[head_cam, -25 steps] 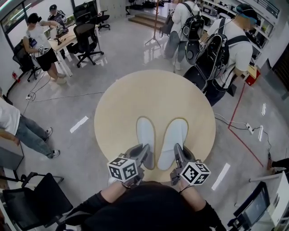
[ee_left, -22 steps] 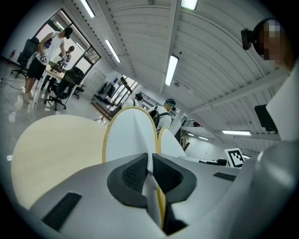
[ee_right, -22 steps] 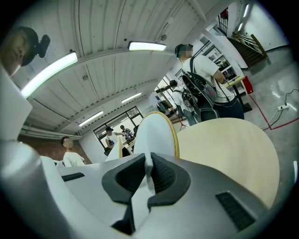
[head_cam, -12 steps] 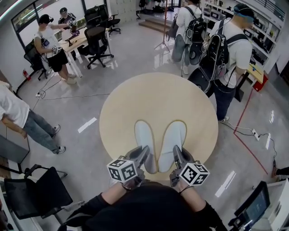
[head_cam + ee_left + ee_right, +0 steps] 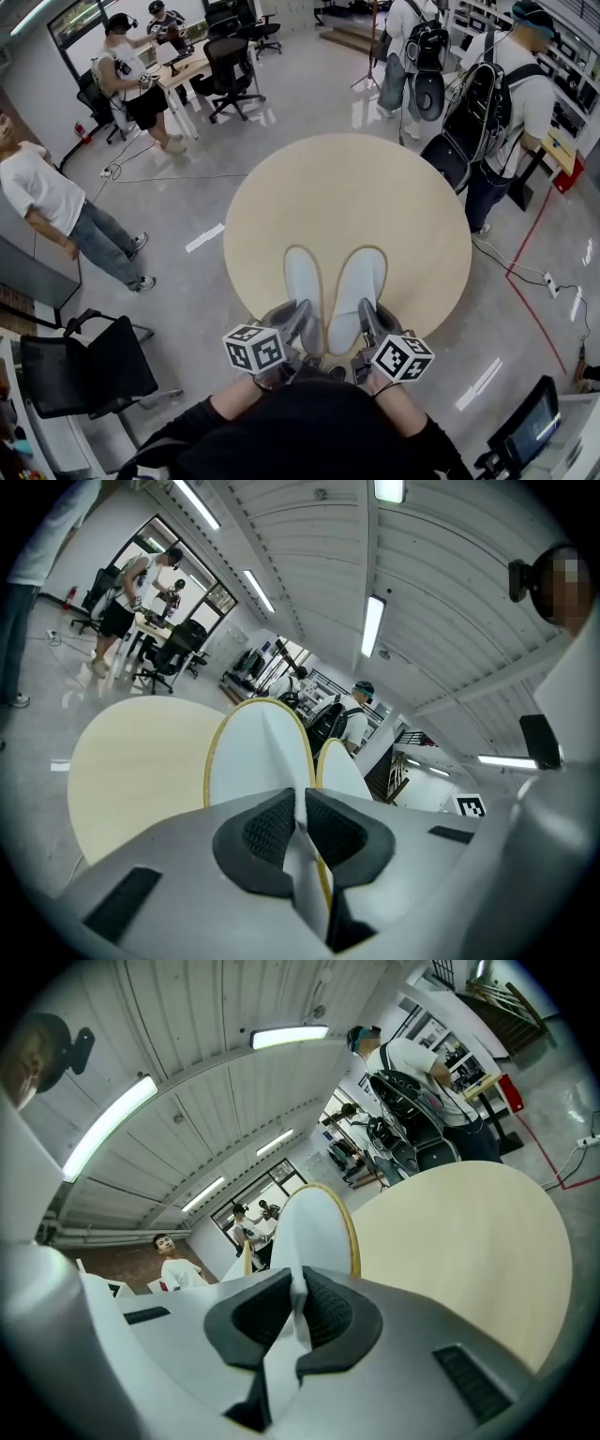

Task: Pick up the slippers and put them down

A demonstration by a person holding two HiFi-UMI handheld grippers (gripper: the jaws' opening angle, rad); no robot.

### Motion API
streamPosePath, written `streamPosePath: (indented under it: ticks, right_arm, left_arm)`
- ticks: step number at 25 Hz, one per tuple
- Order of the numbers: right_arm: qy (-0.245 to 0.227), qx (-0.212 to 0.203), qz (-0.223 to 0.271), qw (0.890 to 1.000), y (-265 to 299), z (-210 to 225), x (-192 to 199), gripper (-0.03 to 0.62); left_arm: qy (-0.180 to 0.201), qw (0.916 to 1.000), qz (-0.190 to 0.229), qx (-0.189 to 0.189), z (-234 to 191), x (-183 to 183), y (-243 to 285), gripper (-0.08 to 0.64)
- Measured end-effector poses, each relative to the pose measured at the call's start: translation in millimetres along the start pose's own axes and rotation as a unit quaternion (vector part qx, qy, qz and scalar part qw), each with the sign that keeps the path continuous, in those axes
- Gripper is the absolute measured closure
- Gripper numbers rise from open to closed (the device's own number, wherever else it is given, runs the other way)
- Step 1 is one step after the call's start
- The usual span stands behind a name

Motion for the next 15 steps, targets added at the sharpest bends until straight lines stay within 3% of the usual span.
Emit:
streamPosePath:
  ticks: [15]
  right_arm:
    - [-0.003,-0.05,-0.022,0.999,22.4,-16.1,16.0,0.56]
  left_arm:
    - [-0.019,0.9983,0.037,-0.04,-20.8,0.3,-23.9,0.526]
Point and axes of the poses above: the fingertips, and each gripper's own axes: y forward along the fingers, z to its right, x out of its underside, the point moved 5 cm from there along -y, backward along the fingers, and after that the axes turned 11 degrees about -y, right-handed, at the moved point
